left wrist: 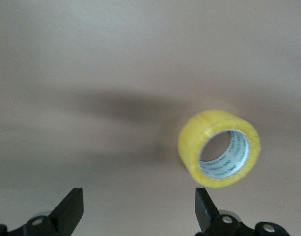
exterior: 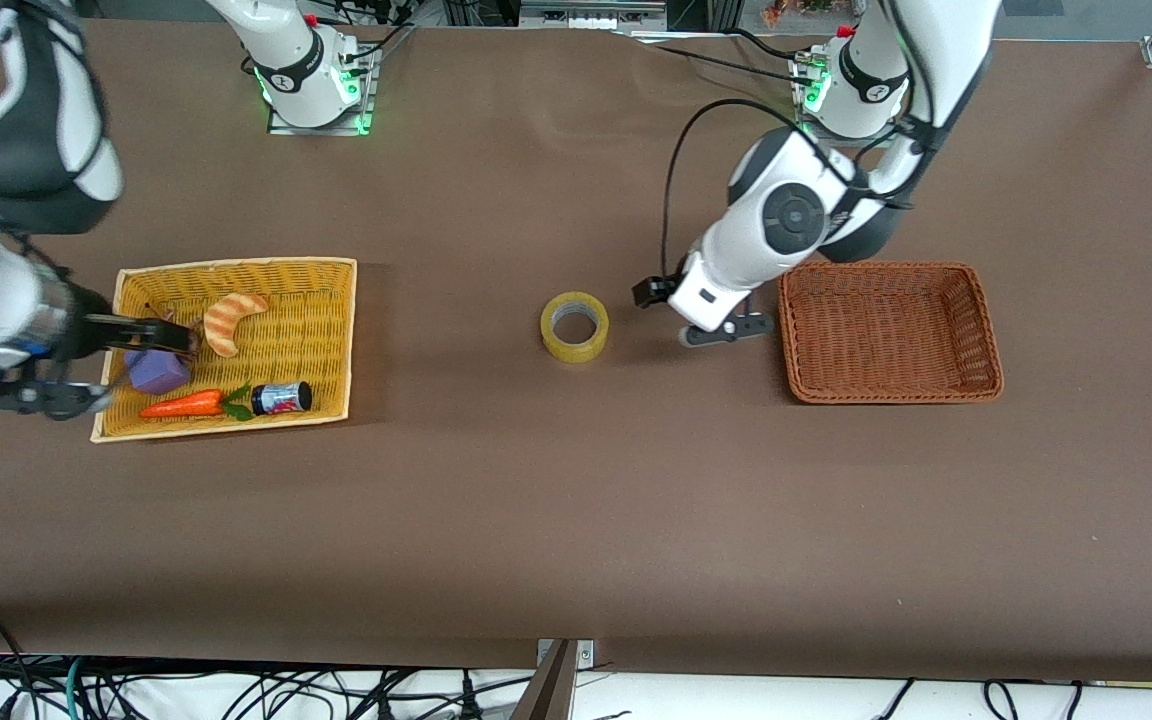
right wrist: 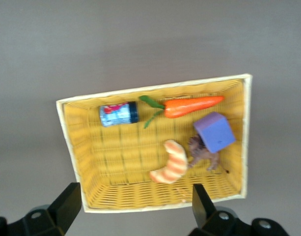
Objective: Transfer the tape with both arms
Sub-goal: 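Lower the left gripper and grasp the tape roll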
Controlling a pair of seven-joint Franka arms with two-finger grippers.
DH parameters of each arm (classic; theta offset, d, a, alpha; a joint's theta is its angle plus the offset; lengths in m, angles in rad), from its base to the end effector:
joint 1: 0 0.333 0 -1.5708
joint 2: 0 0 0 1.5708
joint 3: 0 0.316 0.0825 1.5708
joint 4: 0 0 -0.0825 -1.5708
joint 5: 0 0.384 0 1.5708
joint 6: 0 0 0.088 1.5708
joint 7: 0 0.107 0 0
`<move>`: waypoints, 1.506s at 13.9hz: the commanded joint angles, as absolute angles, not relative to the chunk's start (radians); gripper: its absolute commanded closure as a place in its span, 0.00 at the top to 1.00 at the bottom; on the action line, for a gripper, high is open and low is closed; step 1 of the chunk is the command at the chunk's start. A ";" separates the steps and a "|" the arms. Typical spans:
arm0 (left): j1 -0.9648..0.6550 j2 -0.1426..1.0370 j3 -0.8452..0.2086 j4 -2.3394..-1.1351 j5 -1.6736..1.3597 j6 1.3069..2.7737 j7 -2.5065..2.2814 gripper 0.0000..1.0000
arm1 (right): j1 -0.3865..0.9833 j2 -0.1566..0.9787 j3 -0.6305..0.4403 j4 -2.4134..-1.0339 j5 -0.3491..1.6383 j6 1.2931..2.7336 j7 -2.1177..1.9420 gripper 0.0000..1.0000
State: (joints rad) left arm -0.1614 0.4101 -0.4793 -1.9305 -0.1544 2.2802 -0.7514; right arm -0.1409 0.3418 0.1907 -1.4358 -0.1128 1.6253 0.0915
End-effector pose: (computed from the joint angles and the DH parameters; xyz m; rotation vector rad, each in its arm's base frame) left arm 0.5023 -0.3609 0.2972 2.8870 0.3567 -0.3086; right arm 0.6467 0.0038 0.4891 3.0755 -0.0514 -0.2193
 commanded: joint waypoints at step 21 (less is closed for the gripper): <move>-0.420 0.746 -0.350 -1.623 0.054 2.293 -1.032 0.00 | -0.153 0.094 0.009 -1.528 -0.008 1.532 -0.075 1.00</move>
